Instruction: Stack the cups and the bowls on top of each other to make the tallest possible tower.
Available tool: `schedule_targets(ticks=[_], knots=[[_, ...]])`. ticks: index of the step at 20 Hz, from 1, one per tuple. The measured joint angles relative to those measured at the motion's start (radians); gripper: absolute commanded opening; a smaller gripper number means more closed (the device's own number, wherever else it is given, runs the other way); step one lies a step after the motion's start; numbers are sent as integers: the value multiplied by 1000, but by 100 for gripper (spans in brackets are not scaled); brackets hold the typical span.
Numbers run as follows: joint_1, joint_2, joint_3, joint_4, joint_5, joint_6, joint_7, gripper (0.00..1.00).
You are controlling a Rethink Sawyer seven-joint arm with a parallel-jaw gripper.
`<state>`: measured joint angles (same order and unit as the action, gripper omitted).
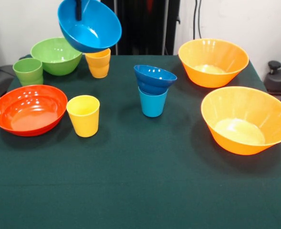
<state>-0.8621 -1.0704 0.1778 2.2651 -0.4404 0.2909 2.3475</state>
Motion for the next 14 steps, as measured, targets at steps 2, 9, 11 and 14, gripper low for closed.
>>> schedule_targets(ticks=[2, 9, 11, 14], knots=[[16, 0, -10, -5, 10, 0, 0, 0], [68, 1, -47, -21, 47, -6, 0, 0], [82, 3, -57, -25, 60, -9, 0, 0], [95, 10, -68, -29, 72, -15, 0, 0]])
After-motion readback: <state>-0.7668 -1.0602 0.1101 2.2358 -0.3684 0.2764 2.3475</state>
